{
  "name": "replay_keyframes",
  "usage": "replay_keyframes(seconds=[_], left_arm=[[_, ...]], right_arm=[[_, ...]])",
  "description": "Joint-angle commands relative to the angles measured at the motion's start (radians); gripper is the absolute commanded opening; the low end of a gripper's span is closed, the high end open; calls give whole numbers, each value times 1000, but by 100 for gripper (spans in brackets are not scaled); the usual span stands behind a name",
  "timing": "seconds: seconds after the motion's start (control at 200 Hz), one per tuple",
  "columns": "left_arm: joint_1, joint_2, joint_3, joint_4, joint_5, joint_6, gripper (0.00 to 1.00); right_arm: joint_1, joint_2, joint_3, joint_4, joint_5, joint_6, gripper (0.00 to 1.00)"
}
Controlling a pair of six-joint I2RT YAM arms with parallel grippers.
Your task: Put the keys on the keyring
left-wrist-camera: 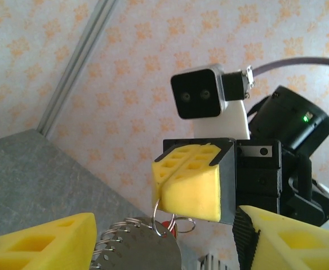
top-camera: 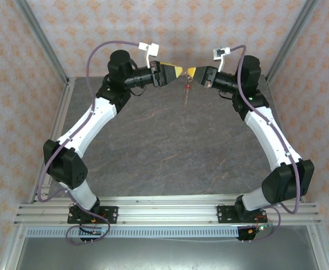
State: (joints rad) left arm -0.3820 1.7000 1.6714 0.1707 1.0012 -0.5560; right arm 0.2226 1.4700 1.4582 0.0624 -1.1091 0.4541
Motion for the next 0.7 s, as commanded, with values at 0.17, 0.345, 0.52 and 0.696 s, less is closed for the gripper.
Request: replay_keyframes(seconds=[0.17, 0.345, 0.52, 0.696], left_arm=[[6, 51, 90, -128, 89, 96, 65], [6, 64, 99, -99, 97, 70, 62], [6, 66, 83, -49, 109, 33, 57], [5, 61, 56, 3, 119, -8, 54]], right_arm=[[-2, 13, 60, -36, -84, -45, 0], [-3, 12, 48, -1, -84, -17, 0], [-3, 14, 30, 59, -77, 24, 0], [-2, 18, 19, 108, -75, 60, 0]])
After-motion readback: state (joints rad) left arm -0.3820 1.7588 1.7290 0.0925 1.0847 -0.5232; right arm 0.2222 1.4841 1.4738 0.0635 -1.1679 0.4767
